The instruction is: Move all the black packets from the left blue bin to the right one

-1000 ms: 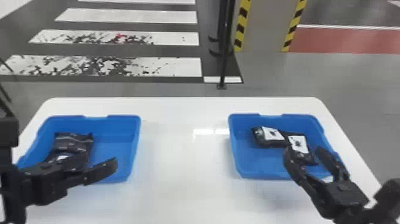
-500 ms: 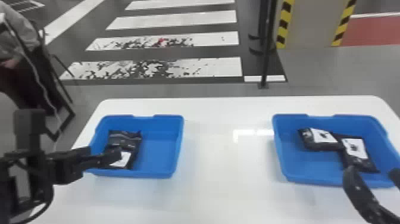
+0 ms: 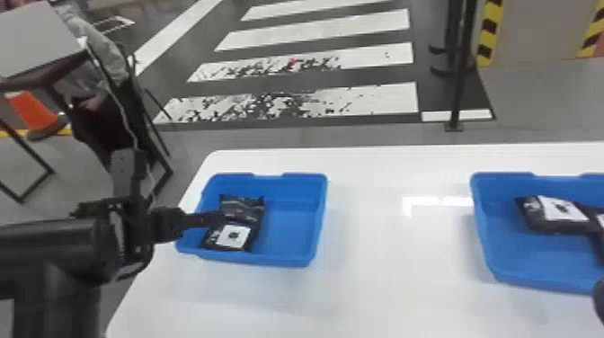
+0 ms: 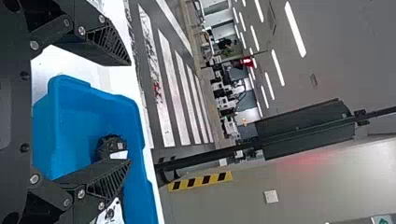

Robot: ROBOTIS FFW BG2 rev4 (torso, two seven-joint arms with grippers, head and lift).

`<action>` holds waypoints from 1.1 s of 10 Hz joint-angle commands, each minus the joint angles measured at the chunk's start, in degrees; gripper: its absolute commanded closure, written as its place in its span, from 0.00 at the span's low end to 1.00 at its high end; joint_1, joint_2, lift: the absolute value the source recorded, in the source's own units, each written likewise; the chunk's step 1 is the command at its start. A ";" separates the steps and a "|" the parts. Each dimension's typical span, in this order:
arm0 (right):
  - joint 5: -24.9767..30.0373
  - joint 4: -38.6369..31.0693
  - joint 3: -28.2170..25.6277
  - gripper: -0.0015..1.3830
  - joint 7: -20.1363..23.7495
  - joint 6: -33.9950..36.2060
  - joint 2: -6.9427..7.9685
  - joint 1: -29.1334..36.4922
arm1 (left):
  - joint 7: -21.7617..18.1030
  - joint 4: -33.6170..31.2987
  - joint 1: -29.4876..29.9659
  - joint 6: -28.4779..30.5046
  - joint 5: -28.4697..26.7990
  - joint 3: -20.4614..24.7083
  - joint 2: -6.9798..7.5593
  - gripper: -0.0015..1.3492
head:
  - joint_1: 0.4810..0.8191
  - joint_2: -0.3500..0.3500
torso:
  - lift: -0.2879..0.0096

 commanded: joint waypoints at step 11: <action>-2.40 1.69 1.10 0.23 1.00 1.74 0.05 -1.12 | -3.29 25.74 -14.09 7.80 -12.82 -10.97 0.72 0.56 | 0.63 0.92 | 0.50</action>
